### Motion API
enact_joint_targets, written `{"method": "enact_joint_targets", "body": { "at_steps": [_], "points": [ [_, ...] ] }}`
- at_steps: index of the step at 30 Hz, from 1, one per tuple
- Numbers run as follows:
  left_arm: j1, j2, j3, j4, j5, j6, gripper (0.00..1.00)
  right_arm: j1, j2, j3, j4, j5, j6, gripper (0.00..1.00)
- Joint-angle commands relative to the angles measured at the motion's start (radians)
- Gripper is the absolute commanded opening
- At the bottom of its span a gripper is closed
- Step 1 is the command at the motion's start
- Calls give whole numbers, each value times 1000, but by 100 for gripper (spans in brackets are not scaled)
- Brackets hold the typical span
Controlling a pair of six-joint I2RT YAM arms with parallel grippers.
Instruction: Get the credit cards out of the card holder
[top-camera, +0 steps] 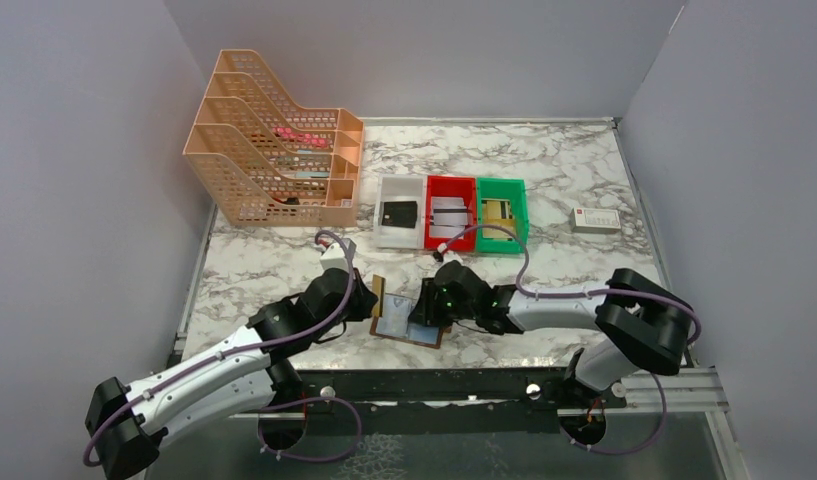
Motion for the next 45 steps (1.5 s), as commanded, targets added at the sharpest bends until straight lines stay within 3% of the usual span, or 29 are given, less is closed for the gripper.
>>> {"method": "enact_joint_targets", "body": {
  "at_steps": [1,7,10,13,19,26,30,33,45],
  "points": [
    [0,22,24,24,0,37,0,4,-116,-39,13,63,-52,38],
    [31,100,92,53,128,124,0,4,-314,-103,25,327,-134,64],
    [74,112,86,106,208,135,0,-2,-369,-115,-7,384,-171,70],
    [142,99,38,224,349,110,0,-34,-404,-123,-19,282,-172,70],
    [240,95,-57,431,609,34,0,-175,-517,-319,289,-68,-112,70],
    [243,105,-195,771,760,-143,0,-187,-507,-409,552,-249,-3,70],
    [243,110,-178,775,783,-120,0,-187,-461,-401,617,-281,26,66],
    [243,97,-174,778,790,-117,0,-187,-425,-403,652,-286,49,54],
    [243,92,-181,816,807,-121,0,-187,-330,-436,877,-358,115,28]
  ]
}}
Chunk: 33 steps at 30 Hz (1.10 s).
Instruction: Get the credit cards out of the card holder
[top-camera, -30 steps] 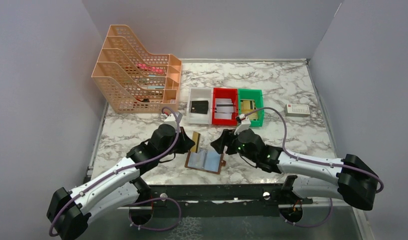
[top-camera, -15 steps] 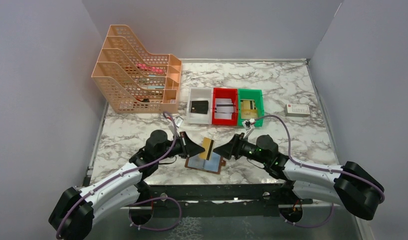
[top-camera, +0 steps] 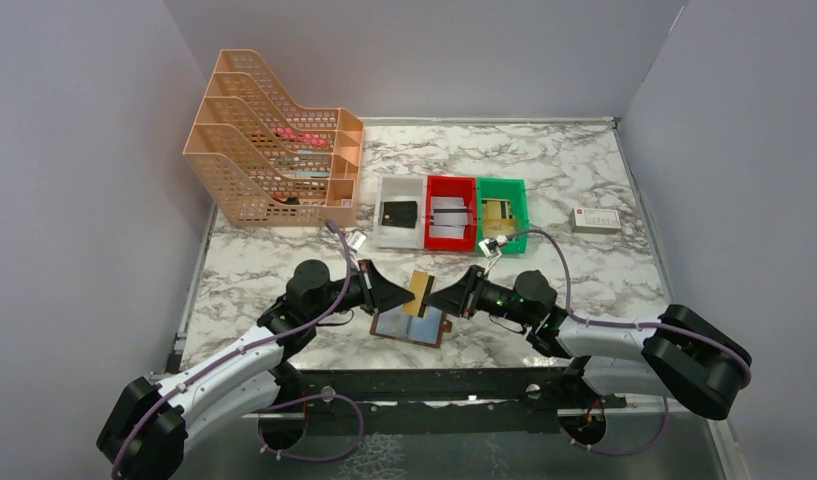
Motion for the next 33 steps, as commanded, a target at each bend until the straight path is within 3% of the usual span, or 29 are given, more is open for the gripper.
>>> {"method": "enact_joint_targets", "body": {
  "at_steps": [1,9,11,14,18,22,27,30,33],
  "points": [
    [5,-10,10,61,32,-5,0,-2,16,-23,128,-48,29,27],
    [5,-12,-5,67,29,-7,0,-2,-11,-32,110,-29,28,6],
    [5,-12,-12,65,21,-3,16,-2,-38,-36,71,0,16,2],
    [5,-12,-14,25,-7,11,49,-2,-101,-32,-44,57,-14,1],
    [5,-26,55,-207,-106,115,73,-2,-221,7,-298,174,-84,1],
    [5,-41,182,-507,-295,239,85,-2,-331,72,-591,348,-171,1],
    [6,-7,347,-811,-508,329,89,-2,-366,223,-881,655,-324,1],
    [5,-1,449,-947,-581,386,93,-2,-348,298,-949,821,-426,1],
    [4,-34,502,-1004,-684,434,98,-2,-302,327,-904,937,-581,1]
  ]
}}
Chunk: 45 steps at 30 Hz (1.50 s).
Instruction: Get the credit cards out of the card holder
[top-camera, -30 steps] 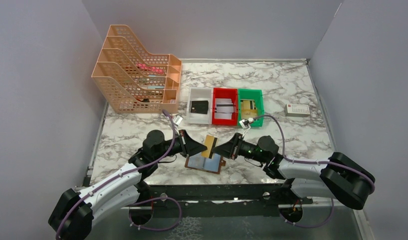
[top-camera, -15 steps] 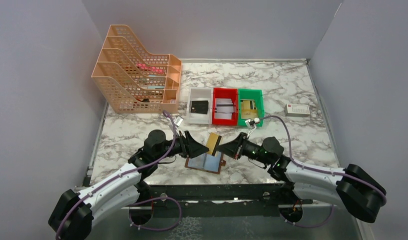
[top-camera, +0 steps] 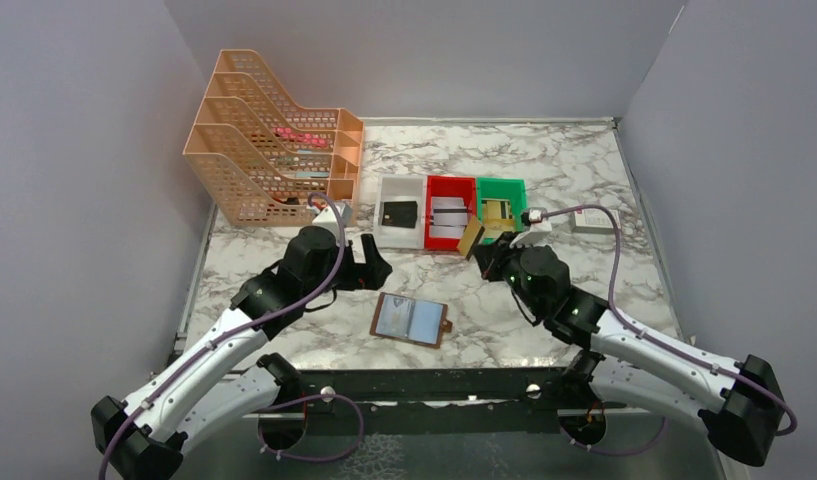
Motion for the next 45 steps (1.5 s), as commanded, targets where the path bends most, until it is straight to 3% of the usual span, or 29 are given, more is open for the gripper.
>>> {"method": "enact_joint_targets", "body": {
  "at_steps": [1,6,11,18,21,27,30,45],
  "points": [
    [0,-52,82,-212,-248,119,99,-2,62,54,-61,306,-285,1],
    [-1,-121,38,-175,-308,152,99,-3,222,137,3,472,-532,1],
    [0,-112,23,-158,-314,170,99,-53,385,207,150,481,-830,1],
    [2,-61,23,-159,-314,171,99,-233,485,299,128,114,-1077,1],
    [1,-64,23,-159,-313,171,99,-303,521,348,53,-70,-1151,1],
    [2,-78,22,-157,-311,171,99,-381,623,485,-144,-182,-1292,1],
    [1,-81,23,-156,-311,172,99,-395,684,523,-210,-151,-1362,1],
    [2,-98,16,-154,-310,174,99,-427,814,518,-154,-39,-1453,1]
  ]
}}
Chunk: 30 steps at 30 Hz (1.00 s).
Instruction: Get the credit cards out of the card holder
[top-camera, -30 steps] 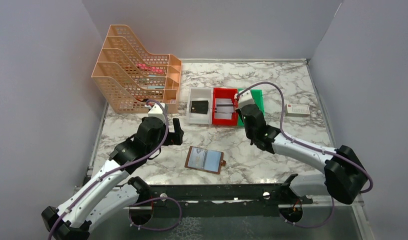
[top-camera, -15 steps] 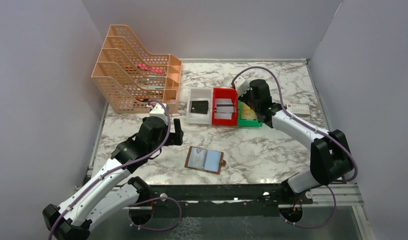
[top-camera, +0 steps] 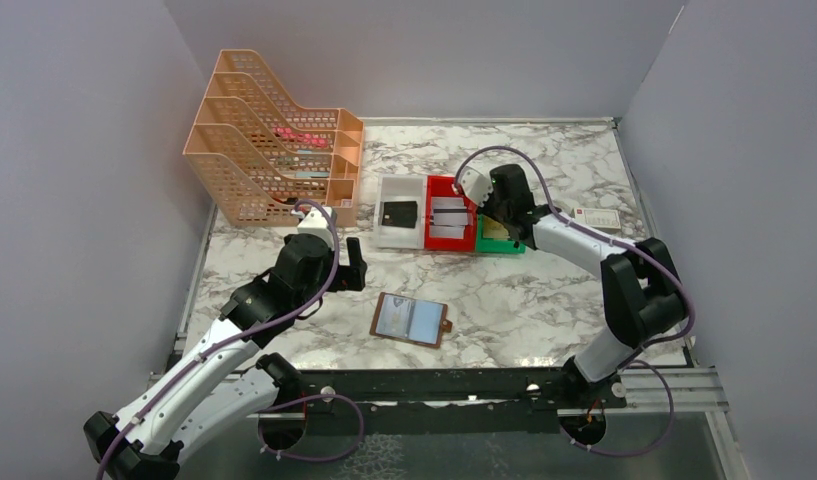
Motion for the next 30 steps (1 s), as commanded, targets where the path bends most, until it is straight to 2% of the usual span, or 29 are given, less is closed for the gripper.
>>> {"method": "enact_joint_targets", "body": {
  "at_steps": [1,12,21,25,30],
  "points": [
    [2,-16,-13,2,-17,12,99,-19,52,10,24,57,-40,1],
    [2,-21,-14,4,-17,13,99,-29,114,17,34,62,-40,3],
    [2,-20,-16,5,-19,13,99,-29,91,10,-95,-39,-11,10],
    [2,-19,-16,4,-20,13,99,-28,86,9,-143,-74,1,22],
    [2,-17,-17,4,-19,12,99,-29,75,-1,-134,-46,6,22]
  ]
}}
